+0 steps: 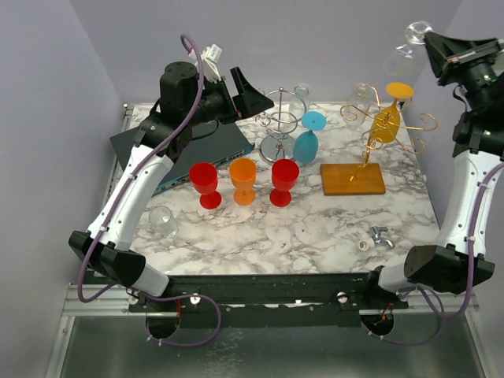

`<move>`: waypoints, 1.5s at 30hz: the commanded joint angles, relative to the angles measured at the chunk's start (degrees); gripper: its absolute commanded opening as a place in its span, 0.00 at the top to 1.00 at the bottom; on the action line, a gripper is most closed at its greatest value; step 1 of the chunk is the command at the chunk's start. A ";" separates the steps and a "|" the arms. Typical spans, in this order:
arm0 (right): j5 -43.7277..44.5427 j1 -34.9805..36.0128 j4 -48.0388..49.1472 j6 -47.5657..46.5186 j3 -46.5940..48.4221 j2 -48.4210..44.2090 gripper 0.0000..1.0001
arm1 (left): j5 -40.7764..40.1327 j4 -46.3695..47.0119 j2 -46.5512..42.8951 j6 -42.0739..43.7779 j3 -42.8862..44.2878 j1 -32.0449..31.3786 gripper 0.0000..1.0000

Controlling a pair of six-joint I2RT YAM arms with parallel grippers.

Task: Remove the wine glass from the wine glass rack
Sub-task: Place the wine glass at the center of the board.

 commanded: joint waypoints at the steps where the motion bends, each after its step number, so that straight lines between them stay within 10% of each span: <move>1: -4.55 9.59 8.05 5.49 1.24 0.22 0.99 | 11.69 16.21 -0.88 -8.79 -4.16 2.30 0.04; 11: 3.38 31.89 18.08 11.93 -2.43 3.43 0.99 | 20.09 58.10 -0.39 -34.25 -19.42 8.35 0.03; 17: 7.75 39.97 23.00 14.93 -4.64 5.38 0.99 | 18.93 68.24 -0.18 -40.04 -21.91 9.44 0.04; 45: 11.60 46.05 24.80 16.78 -2.95 6.24 0.99 | 16.74 74.19 0.35 -46.70 -23.55 11.91 0.13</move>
